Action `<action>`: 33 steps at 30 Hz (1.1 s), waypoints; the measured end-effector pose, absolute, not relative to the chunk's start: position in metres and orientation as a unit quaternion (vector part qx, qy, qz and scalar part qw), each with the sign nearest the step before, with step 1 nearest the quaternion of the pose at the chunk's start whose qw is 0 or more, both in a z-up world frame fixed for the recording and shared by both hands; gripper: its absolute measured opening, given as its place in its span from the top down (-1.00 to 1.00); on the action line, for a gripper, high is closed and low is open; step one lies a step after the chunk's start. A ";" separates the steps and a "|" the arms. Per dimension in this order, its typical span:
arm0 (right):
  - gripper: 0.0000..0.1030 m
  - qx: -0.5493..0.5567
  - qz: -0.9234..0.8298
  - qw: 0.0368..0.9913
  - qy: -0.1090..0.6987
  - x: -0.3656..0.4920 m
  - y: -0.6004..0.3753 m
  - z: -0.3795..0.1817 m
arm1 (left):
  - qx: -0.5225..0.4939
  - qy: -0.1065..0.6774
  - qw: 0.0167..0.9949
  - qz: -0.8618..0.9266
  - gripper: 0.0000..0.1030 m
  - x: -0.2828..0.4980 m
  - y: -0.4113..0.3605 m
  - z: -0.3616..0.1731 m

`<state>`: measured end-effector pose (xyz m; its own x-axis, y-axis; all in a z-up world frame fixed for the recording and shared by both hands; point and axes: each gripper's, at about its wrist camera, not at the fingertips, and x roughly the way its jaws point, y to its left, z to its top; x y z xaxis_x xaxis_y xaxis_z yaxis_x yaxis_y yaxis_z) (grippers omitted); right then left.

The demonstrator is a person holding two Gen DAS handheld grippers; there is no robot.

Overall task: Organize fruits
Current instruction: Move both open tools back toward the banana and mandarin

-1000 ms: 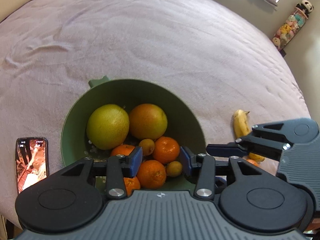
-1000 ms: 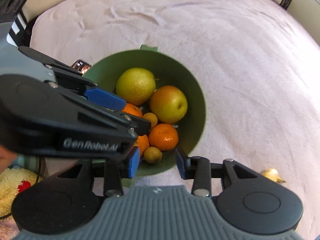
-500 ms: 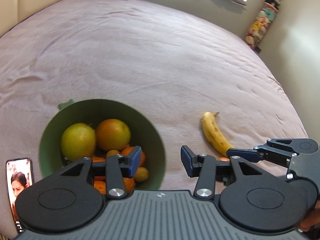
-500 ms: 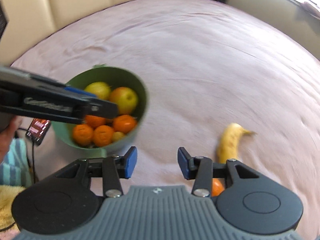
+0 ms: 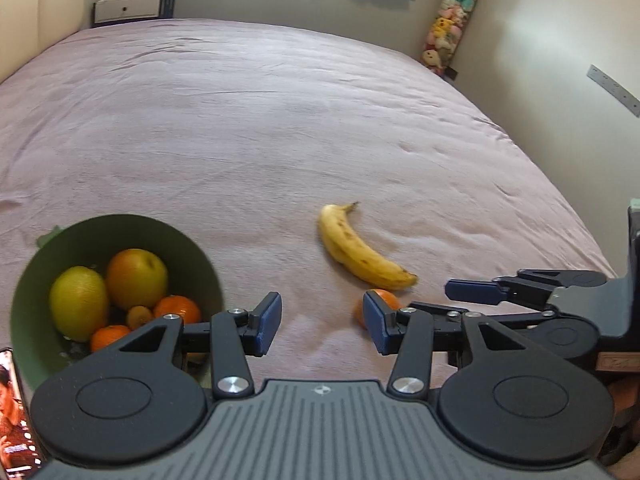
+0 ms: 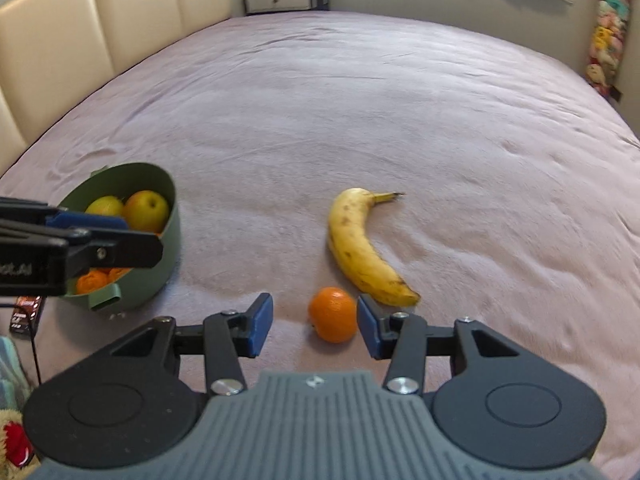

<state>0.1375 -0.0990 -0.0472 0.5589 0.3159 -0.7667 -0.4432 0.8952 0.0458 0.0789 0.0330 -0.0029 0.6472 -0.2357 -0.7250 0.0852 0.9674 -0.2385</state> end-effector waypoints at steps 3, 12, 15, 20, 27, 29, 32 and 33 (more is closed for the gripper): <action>0.13 -0.074 0.187 0.891 0.407 0.134 -0.104 -0.055 | -0.091 0.408 0.903 -0.097 -0.08 0.078 0.024 -0.006; 0.13 -0.071 0.161 0.904 0.388 0.135 -0.118 -0.081 | -0.084 0.423 0.896 -0.102 -0.08 0.087 0.004 -0.029; 0.13 -0.068 0.154 0.904 0.393 0.140 -0.120 -0.087 | -0.080 0.427 0.895 -0.096 -0.08 0.091 0.002 -0.035; 0.12 -0.069 0.165 0.897 0.404 0.148 -0.120 -0.097 | -0.072 0.432 0.894 -0.092 -0.08 0.099 0.002 -0.042; 0.13 -0.055 0.199 0.880 0.428 0.162 -0.114 -0.109 | -0.068 0.449 0.886 -0.090 -0.08 0.110 0.005 -0.051; 0.13 -0.051 0.207 0.879 0.427 0.165 -0.112 -0.110 | -0.071 0.451 0.885 -0.092 -0.08 0.112 0.005 -0.053; 0.13 -0.043 0.207 0.878 0.429 0.171 -0.113 -0.109 | -0.068 0.448 0.885 -0.102 -0.08 0.116 0.003 -0.056; 0.13 -0.041 0.203 0.880 0.428 0.172 -0.115 -0.106 | -0.068 0.447 0.886 -0.104 -0.08 0.117 0.002 -0.056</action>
